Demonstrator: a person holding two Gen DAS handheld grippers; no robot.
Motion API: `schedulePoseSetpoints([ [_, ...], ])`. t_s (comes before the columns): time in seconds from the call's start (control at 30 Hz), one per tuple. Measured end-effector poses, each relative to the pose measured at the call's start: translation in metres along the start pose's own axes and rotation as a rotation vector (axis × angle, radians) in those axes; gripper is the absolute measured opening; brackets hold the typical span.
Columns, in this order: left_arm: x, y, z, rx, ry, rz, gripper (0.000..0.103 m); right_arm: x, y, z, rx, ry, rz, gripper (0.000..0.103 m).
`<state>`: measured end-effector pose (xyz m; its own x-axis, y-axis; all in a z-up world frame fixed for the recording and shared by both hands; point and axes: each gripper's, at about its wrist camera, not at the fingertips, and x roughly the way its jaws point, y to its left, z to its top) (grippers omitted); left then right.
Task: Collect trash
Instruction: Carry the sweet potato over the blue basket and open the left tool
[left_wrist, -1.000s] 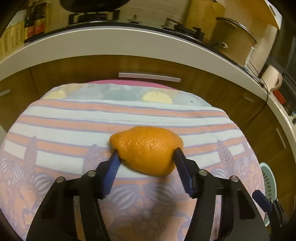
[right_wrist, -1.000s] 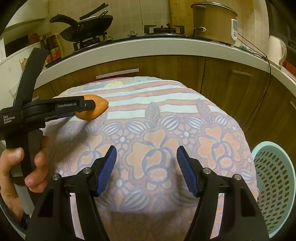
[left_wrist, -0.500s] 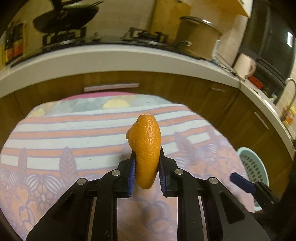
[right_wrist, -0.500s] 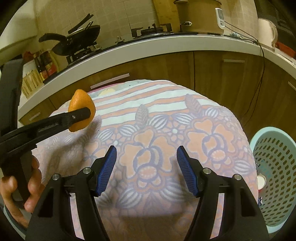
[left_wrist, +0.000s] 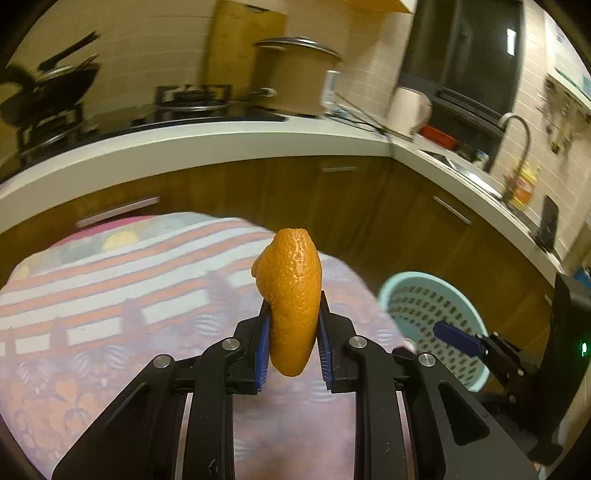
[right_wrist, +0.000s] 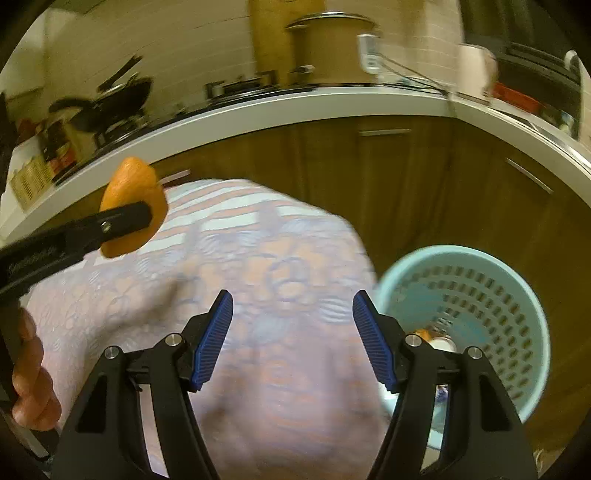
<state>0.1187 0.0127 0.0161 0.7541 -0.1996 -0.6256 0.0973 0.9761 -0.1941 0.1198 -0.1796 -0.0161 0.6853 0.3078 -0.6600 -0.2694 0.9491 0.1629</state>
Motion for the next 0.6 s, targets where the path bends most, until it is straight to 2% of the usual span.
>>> schedulePoseSetpoints([
  [0.33,0.022,-0.086,-0.001,0.125,0.047,-0.088,0.021,-0.046,-0.086,-0.003,0.148,-0.054,-0.111,0.063],
  [0.47,0.037,-0.123,-0.004,0.180,0.076,-0.135,0.022,-0.062,-0.116,-0.008,0.184,-0.057,-0.221,0.063],
  [0.6,0.058,-0.151,-0.010,0.199,0.126,-0.197,0.022,-0.072,-0.142,-0.018,0.222,-0.042,-0.273,0.063],
])
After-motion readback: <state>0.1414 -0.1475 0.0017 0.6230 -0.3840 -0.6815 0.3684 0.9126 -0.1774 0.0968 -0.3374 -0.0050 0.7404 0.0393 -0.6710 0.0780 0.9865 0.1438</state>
